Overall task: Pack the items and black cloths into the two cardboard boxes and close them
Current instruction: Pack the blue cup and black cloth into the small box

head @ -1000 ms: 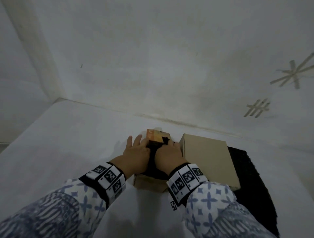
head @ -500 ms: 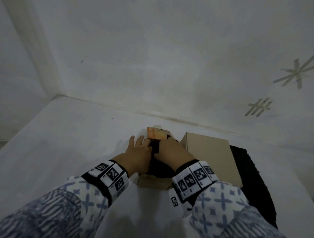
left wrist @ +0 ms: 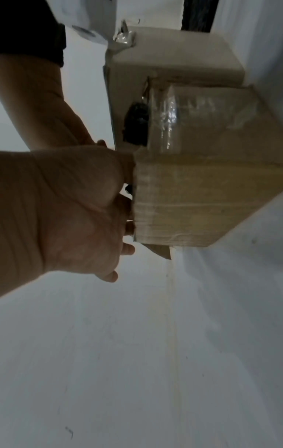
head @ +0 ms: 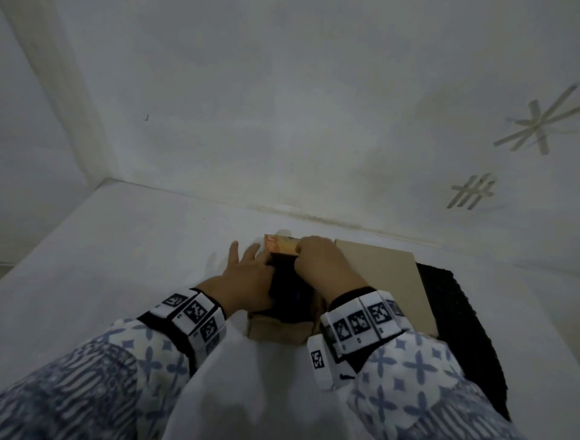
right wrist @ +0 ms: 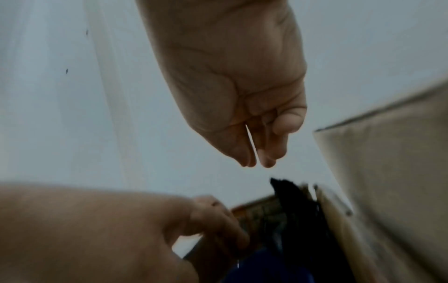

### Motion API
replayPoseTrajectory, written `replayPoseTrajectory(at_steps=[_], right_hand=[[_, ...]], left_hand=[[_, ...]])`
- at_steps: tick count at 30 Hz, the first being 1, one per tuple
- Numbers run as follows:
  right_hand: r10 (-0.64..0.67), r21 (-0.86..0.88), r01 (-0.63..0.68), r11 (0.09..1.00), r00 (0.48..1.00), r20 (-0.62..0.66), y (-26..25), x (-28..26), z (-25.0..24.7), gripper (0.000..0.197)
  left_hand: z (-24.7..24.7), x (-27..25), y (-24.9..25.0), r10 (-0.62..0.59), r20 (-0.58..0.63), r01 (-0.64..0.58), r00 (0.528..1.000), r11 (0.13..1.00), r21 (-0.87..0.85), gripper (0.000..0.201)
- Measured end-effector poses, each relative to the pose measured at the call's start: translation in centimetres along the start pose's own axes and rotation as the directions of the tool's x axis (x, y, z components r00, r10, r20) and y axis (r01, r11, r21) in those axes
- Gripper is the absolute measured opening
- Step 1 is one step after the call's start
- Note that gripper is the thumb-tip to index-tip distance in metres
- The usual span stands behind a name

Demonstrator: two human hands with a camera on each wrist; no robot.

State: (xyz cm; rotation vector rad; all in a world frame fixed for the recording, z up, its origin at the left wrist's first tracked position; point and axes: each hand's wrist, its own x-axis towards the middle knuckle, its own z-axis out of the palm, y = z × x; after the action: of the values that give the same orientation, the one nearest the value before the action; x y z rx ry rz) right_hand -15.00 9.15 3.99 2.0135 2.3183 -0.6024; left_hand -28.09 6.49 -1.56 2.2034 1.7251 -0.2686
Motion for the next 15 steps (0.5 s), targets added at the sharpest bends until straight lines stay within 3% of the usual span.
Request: replayPoseTrajectory(at_steps=[3, 6, 8, 10, 12, 15], right_hand=[[0.030, 0.170, -0.001, 0.985, 0.985, -0.168, 3.8, -1.5, -3.3, 0.027], [0.202, 0.464, -0.026, 0.886, 0.920, -0.335, 9.7, -3.5, -5.0, 0.023], [0.346, 0.634, -0.066, 0.770, 0.878, -0.330, 13.6, -4.2, -4.6, 0.018], [0.482, 0.702, -0.167, 0.692, 0.831, -0.278, 18.4, -4.9, -3.2, 0.017], [0.552, 0.670, -0.294, 0.681, 0.808, -0.206, 22.8, -5.1, -0.8, 0.020], [0.468, 0.282, -0.455, 0.845, 0.883, 0.023, 26.2, -6.5, 3.0, 0.021]], left_hand=[[-0.9, 0.1, 2.3, -0.030, -0.184, 0.007, 0.982, 0.992, -0.126, 0.046], [-1.4, 0.7, 6.1, -0.041, -0.416, -0.089, 0.908, 0.954, -0.287, 0.041], [-1.6, 1.0, 8.7, -0.003, -0.470, -0.167, 0.882, 0.933, -0.318, 0.039], [-1.5, 1.4, 12.1, 0.063, -0.445, -0.221, 0.893, 0.923, -0.314, 0.040], [-1.1, 1.8, 15.0, 0.124, -0.408, -0.254, 0.904, 0.925, -0.282, 0.041], [0.1, 2.3, 18.1, 0.179, -0.366, -0.277, 0.913, 0.932, -0.235, 0.041]])
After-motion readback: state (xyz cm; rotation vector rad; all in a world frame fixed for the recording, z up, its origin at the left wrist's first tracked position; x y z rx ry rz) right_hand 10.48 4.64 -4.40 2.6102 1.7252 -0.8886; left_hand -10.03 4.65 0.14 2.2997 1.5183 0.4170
